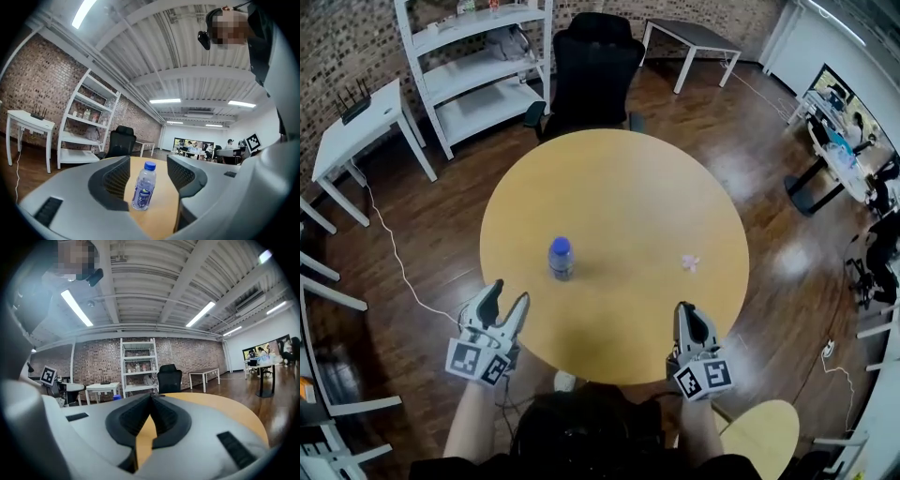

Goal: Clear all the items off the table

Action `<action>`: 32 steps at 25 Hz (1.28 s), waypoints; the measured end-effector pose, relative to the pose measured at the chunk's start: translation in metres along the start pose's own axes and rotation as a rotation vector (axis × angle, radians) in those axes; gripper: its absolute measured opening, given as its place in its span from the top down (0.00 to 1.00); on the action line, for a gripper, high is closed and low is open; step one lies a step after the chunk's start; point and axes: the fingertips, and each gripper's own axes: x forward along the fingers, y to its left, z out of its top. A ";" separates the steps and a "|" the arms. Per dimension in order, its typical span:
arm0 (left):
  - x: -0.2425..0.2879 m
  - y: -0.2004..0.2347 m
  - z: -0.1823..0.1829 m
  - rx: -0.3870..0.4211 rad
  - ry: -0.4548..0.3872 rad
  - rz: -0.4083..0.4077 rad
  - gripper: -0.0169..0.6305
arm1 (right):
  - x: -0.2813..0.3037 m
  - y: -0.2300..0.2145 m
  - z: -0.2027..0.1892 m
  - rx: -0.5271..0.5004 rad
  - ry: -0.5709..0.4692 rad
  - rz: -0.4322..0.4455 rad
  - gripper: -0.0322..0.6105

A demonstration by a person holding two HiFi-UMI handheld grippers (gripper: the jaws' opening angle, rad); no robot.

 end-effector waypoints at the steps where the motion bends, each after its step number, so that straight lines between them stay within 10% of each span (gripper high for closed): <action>1: 0.011 -0.003 -0.010 -0.007 0.028 -0.011 0.56 | -0.003 -0.003 -0.005 0.008 0.011 -0.008 0.95; 16: 0.132 0.005 -0.115 0.054 0.223 -0.027 0.27 | -0.026 -0.006 -0.079 0.155 0.185 0.041 0.95; 32: 0.167 0.012 -0.167 0.106 0.302 -0.019 0.38 | -0.012 -0.025 -0.079 0.187 0.198 0.044 0.95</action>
